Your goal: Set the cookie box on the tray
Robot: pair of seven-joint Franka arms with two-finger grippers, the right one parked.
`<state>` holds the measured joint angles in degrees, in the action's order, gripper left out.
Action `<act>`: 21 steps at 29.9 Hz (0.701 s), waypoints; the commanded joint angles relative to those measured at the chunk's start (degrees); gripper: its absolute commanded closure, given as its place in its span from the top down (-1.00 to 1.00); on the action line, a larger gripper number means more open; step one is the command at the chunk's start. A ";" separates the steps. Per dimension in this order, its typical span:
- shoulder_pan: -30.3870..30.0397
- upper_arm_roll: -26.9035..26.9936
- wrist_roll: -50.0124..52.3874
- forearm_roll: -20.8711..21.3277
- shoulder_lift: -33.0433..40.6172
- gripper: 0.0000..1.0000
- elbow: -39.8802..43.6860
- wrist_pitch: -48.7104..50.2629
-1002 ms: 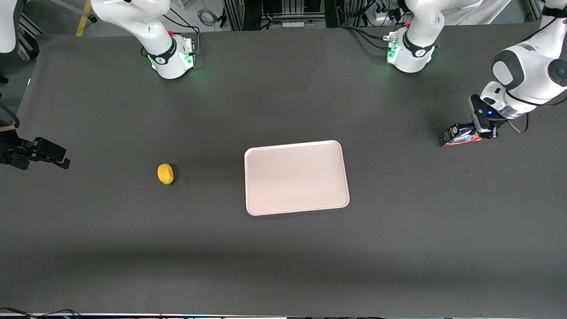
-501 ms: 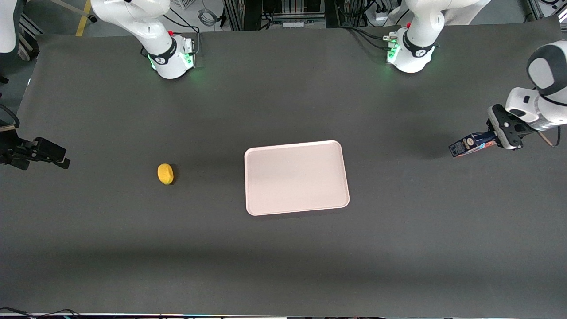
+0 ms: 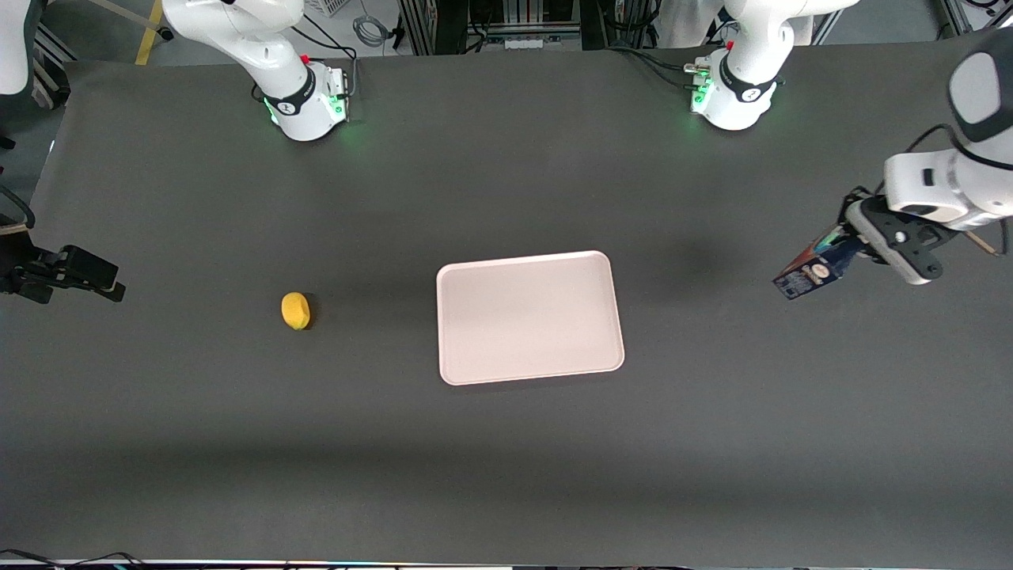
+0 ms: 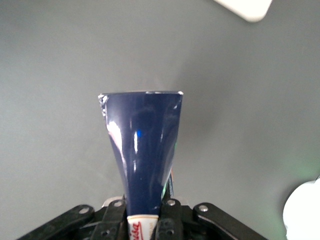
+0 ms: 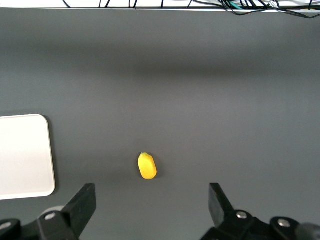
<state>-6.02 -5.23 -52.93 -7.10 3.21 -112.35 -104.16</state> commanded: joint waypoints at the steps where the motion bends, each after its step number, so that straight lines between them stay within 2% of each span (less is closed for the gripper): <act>1: 0.22 -6.18 17.57 -0.72 1.19 -0.62 2.66 1.86; 5: 0.31 -10.40 29.44 -0.64 1.01 -0.69 4.15 1.94; 13: 0.31 -19.80 56.32 -0.64 0.22 -0.69 6.53 1.86; 17: 0.39 -24.38 71.35 -0.64 -0.74 -0.81 7.49 1.86; 21: 0.39 -28.95 86.47 -0.46 -2.50 -0.70 8.64 1.77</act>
<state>-5.49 -29.59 16.52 -7.55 3.28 -106.99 -103.97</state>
